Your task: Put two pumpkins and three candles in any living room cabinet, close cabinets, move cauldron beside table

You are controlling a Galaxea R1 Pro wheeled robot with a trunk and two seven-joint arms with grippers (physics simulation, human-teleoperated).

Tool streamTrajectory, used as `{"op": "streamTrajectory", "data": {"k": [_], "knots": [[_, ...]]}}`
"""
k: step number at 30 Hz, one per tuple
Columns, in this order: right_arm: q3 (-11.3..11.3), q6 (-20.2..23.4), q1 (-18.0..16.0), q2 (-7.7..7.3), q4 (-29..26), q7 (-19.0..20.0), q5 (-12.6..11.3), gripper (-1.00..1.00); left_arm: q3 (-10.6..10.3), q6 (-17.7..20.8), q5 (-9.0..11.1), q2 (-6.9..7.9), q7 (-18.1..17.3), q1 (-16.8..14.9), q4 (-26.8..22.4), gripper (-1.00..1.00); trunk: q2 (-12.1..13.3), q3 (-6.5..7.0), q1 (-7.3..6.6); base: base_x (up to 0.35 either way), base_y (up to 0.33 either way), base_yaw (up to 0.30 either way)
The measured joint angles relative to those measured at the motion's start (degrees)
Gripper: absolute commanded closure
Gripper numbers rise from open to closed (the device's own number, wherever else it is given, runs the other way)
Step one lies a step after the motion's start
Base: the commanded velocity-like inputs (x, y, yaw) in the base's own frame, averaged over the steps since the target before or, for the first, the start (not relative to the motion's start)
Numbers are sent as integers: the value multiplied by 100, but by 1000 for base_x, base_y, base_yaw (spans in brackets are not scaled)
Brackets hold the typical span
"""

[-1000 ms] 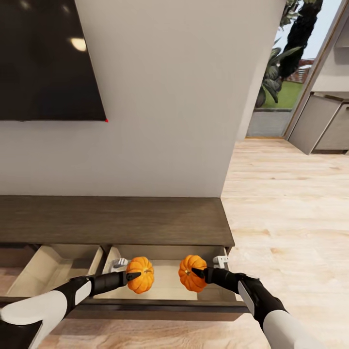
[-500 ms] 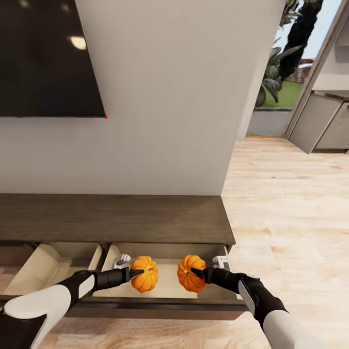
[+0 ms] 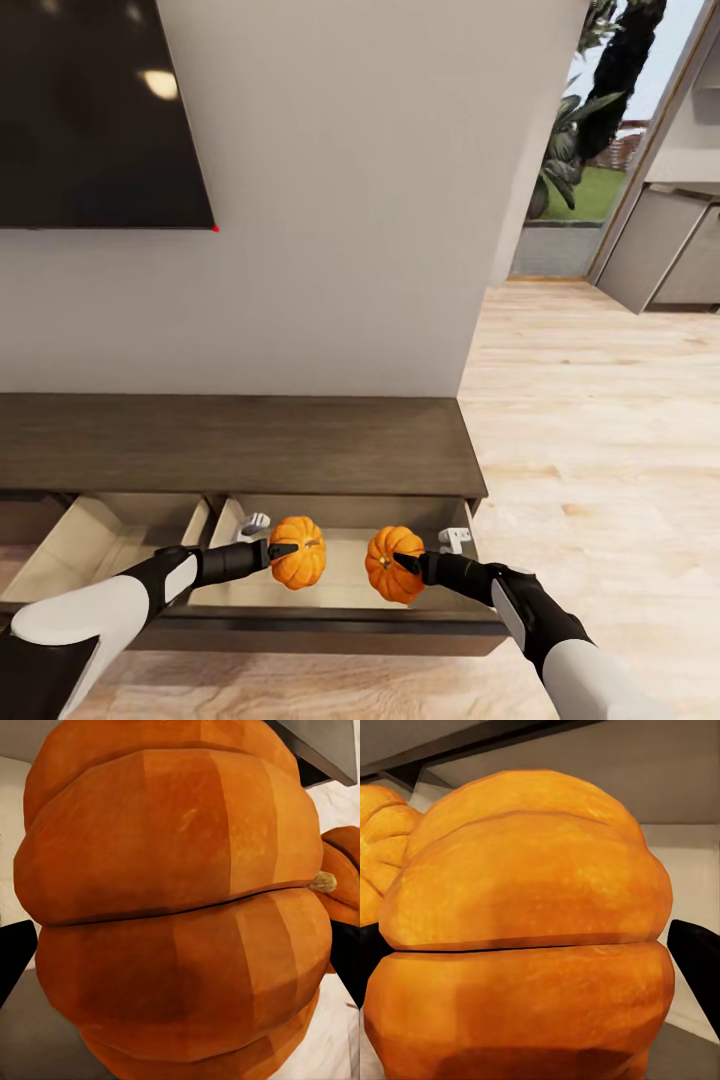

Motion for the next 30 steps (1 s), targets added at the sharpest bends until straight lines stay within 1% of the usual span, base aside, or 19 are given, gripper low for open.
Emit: {"op": "streamTrajectory", "data": {"k": [16,17,19,20,22,24,30], "knots": [[0,0,0,4,-64,-3,-2,100,2,40,1,28,3,-39,1,100,-642,-287,351,3,0,0],[2,4,0,7,-63,-9,4,100,-2,65,-1,26,3,-39,0,100,-682,-305,373,201,76,0],[-2,8,0,11,-65,-17,-2,100,-20,409,-6,27,-7,-44,5,100,-762,-341,417,97,36,0],[0,8,0,11,-64,-17,4,100,-27,436,-6,37,-15,-44,5,100,-802,-359,439,34,13,0],[0,8,0,11,-64,-18,6,100,24,459,9,46,-26,-43,6,100,-882,-395,483,16,6,0],[0,8,0,11,-64,-18,9,100,-2,468,6,46,-24,-41,2,100,-963,-431,527,5,2,0],[-20,9,-3,20,-70,-16,-15,100,2,474,9,56,3,-39,4,100,-1203,-538,659,1,0,0]]}}
